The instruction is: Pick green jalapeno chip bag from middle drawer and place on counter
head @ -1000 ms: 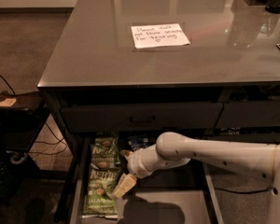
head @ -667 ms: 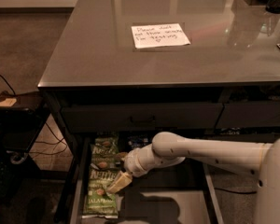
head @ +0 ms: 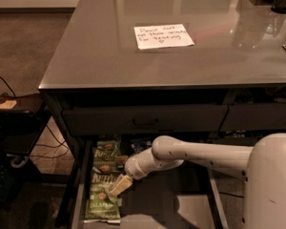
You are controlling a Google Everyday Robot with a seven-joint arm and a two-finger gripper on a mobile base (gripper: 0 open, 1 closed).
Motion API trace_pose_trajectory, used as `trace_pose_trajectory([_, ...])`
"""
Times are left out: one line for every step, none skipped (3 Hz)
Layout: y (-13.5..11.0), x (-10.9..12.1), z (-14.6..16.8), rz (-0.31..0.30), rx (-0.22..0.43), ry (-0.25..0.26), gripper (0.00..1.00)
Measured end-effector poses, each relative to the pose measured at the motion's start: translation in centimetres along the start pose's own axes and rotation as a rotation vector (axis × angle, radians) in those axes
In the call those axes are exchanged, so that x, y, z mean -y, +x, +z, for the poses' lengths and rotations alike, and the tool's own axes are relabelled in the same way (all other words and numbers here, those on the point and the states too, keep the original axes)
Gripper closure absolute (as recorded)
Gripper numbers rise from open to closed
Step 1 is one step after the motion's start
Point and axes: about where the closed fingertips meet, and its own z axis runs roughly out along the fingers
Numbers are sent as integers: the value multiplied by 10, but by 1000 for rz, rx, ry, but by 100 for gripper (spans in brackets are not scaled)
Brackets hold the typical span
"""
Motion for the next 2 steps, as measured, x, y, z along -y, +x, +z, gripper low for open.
trace_pose_trajectory([13, 8, 9, 23, -5, -7, 15])
trace_pose_trajectory([26, 8, 15, 49, -9, -17, 22])
